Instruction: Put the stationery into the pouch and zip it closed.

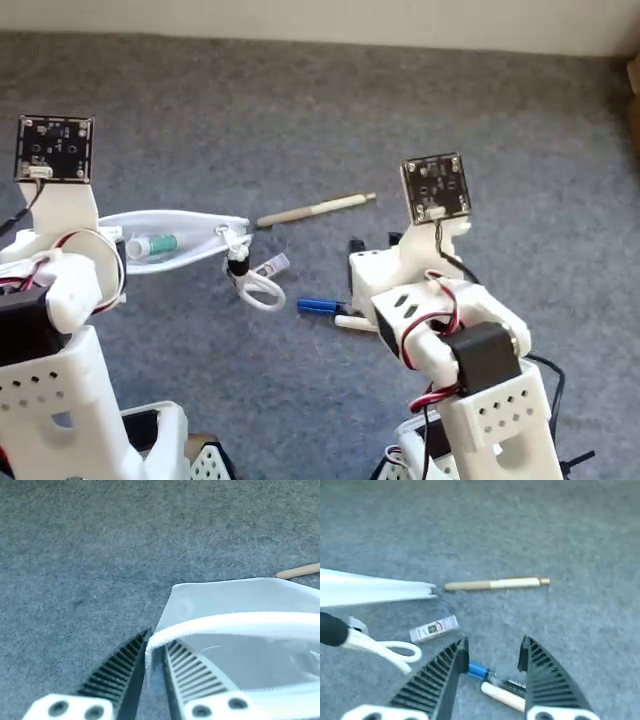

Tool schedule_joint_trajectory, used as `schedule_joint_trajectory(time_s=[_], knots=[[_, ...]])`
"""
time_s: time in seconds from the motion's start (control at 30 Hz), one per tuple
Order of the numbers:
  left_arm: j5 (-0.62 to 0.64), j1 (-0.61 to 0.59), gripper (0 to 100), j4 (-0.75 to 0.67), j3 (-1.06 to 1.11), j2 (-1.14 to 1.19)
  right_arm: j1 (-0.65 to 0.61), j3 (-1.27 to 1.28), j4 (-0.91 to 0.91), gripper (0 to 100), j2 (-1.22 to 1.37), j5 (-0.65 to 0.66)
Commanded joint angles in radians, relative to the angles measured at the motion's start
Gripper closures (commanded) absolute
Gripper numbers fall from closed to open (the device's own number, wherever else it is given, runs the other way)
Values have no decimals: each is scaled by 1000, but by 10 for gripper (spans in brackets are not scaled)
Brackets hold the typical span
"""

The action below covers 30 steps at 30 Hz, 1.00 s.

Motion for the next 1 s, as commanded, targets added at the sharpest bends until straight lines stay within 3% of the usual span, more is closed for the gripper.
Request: schedule_joint_trajectory(time_s=[0.0,0.2,0.4,0.63,0.97], knots=[[8,-15,992,-3,27,22,15,41,27,840,-28,-9],[8,-18,992,-2,27,22,-15,142,12,839,-27,153],[8,-94,992,-2,27,22,-93,183,-51,839,-2,201],[6,-110,992,-3,51,22,-183,148,-70,838,251,215],[5,-110,992,-3,65,22,-199,-10,-79,838,610,430]])
